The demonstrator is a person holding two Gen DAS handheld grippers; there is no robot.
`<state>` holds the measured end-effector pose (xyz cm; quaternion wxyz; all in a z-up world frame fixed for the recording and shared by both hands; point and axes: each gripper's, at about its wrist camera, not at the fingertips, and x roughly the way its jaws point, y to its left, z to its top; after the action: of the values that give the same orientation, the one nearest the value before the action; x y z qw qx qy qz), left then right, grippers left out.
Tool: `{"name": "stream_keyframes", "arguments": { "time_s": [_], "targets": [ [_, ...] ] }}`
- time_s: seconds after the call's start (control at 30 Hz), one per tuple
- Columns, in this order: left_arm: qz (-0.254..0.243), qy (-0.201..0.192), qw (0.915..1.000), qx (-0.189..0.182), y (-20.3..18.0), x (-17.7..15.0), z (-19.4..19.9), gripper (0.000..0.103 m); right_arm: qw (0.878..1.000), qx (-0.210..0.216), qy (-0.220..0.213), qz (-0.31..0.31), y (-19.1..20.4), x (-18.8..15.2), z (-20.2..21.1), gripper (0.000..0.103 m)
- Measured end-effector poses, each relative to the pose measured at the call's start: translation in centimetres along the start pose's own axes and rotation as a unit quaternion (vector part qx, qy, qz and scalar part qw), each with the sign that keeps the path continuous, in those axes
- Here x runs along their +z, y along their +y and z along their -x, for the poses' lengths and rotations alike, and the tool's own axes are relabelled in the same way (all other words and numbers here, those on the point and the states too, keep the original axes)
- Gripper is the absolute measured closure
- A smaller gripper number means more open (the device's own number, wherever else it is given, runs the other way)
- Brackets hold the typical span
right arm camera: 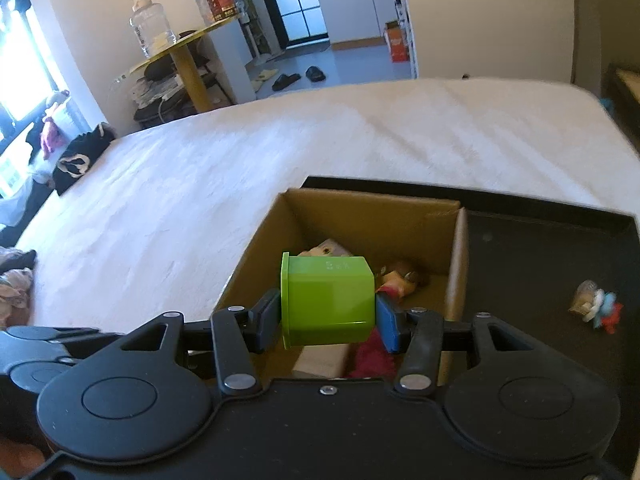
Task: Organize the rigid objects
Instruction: 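Carry the green block into the box and open the right gripper while the left gripper grips the box wall, then grasp the blue figure with the jar using the right gripper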
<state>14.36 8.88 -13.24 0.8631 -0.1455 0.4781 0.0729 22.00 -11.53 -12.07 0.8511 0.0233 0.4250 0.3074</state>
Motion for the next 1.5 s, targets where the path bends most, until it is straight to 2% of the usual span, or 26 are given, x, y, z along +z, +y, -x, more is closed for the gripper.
{"name": "stream_keyframes", "arguments": {
  "time_s": [0.17, 0.2, 0.43, 0.7, 0.83, 0.97, 1.03, 1.17, 1.27, 1.33, 1.4, 1.5],
  "targets": [
    [0.007, 0.018, 0.9997, -0.015, 0.1, -0.1, -1.2, 0.090, 0.999, 0.025, 0.015, -0.016, -0.2, 0.0, -0.8, 0.053],
    [0.007, 0.017, 0.9997, -0.017, 0.1, -0.1, -1.2, 0.091, 0.999, 0.029, 0.018, -0.013, -0.1, -0.1, -1.1, 0.052],
    [0.011, 0.015, 0.9996, -0.020, 0.2, -0.1, -1.2, 0.091, 0.999, 0.033, 0.030, -0.014, 0.0, -0.7, -1.2, 0.052],
    [0.005, 0.014, 0.9998, -0.015, 0.0, -0.2, -1.1, 0.091, 0.999, 0.022, 0.013, -0.020, -0.5, -0.3, 0.3, 0.050],
    [-0.003, 0.010, 0.9999, -0.009, -0.3, 0.0, -0.6, 0.092, 0.999, 0.025, -0.005, -0.042, -1.5, 0.3, 1.6, 0.042],
    [-0.007, 0.019, 0.9998, 0.002, -0.6, 0.1, -0.8, 0.091, 0.999, 0.006, -0.028, -0.045, -2.3, 0.8, 2.9, 0.035],
    [-0.007, 0.019, 0.9997, 0.013, -0.9, 0.2, -0.7, 0.090, 0.998, -0.008, -0.037, -0.047, -2.7, 0.9, 3.3, 0.030],
    [-0.032, 0.009, 0.9985, 0.043, -2.1, 0.3, -0.5, 0.086, 0.996, -0.044, -0.056, -0.049, -3.9, 0.9, 3.7, 0.029],
    [-0.028, 0.016, 0.9980, 0.054, -2.4, 0.5, -0.6, 0.083, 0.994, -0.059, -0.061, -0.064, -5.1, 0.8, 3.7, 0.029],
    [-0.027, 0.019, 0.9974, 0.064, -2.5, 0.7, -0.6, 0.079, 0.993, -0.066, -0.070, -0.067, -5.6, 0.8, 3.9, 0.026],
    [-0.026, 0.022, 0.9965, 0.077, -2.7, 0.9, -0.6, 0.063, 0.991, -0.075, -0.081, -0.071, -6.3, 0.7, 4.1, 0.021],
    [-0.029, 0.019, 0.9941, 0.103, -3.1, 1.3, -0.4, 0.047, 0.987, -0.095, -0.089, -0.089, -7.7, 0.3, 3.9, 0.019]
  ]
}}
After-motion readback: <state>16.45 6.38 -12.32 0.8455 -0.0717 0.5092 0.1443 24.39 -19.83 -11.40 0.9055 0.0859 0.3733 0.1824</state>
